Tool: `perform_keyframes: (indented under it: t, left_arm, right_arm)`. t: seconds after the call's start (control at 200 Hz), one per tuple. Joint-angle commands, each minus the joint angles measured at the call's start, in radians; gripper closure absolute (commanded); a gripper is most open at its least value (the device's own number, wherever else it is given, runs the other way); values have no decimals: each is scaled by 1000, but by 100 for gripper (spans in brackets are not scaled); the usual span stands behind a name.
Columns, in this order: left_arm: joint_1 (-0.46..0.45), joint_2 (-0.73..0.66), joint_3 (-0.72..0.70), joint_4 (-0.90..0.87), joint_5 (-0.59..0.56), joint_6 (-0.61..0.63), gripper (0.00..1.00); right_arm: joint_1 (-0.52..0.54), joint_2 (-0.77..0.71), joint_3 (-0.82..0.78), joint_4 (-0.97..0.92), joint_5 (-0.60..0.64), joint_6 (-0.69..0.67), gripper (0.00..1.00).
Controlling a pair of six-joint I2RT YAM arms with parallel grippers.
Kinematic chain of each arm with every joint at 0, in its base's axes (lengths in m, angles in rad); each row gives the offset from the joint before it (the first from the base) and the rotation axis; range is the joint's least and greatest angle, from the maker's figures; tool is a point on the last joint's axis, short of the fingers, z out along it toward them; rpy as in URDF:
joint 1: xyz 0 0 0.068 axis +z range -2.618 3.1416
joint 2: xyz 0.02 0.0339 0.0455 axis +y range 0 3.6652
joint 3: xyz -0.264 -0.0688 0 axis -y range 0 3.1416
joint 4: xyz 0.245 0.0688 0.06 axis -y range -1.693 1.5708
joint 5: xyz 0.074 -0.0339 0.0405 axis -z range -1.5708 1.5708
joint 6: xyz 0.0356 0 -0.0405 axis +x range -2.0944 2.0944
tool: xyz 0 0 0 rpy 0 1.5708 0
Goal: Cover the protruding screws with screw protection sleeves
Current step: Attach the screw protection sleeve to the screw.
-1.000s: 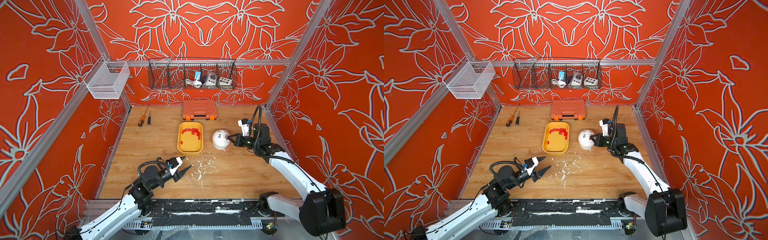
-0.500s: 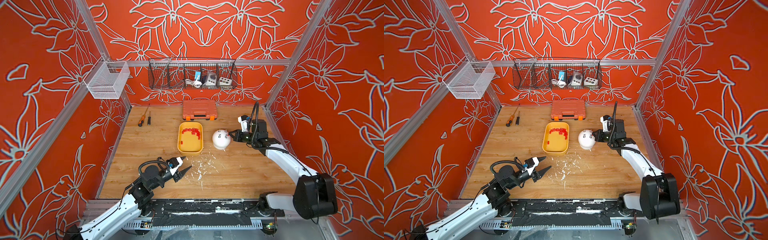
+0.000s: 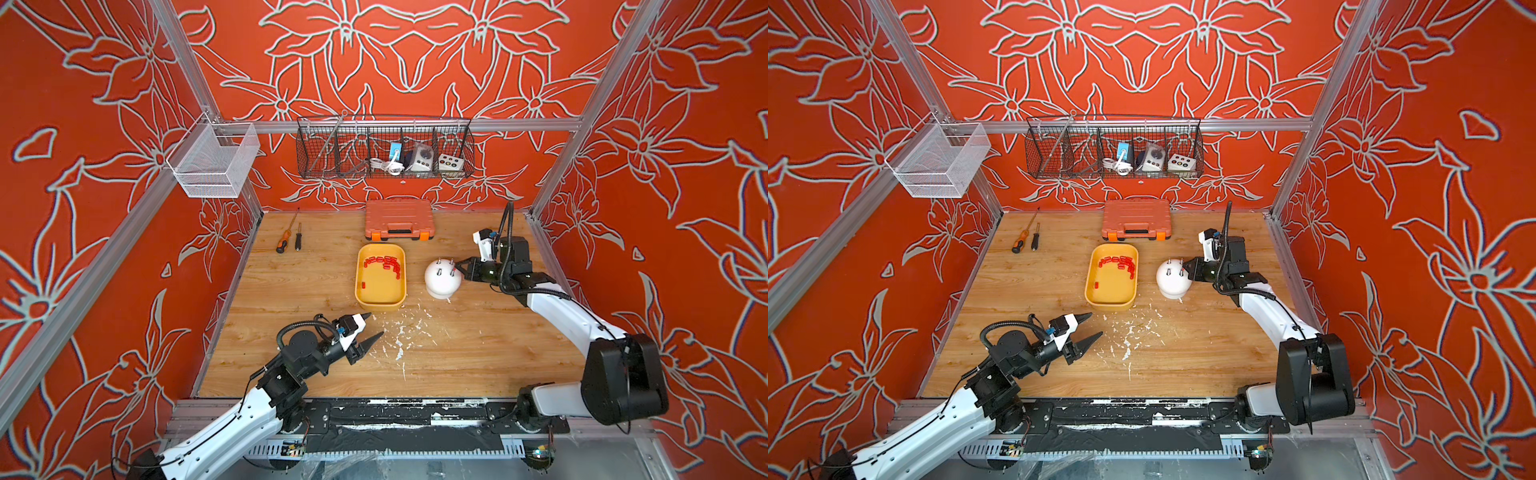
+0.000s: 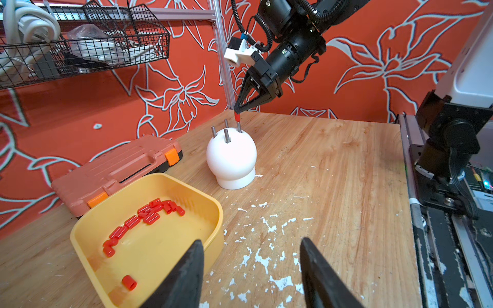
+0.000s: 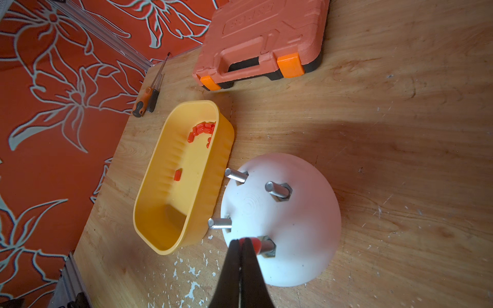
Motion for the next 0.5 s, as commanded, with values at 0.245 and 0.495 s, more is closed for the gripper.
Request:
perform_keyframes:
  t: [0.245, 0.495]
  left_arm:
    - [-2, -5, 0, 21, 15, 2, 44]
    - [-2, -4, 0, 22, 16, 0, 44]
  right_arm:
    - [1, 16, -15, -3, 41, -18, 100]
    - [11, 3, -27, -47, 80, -51, 100]
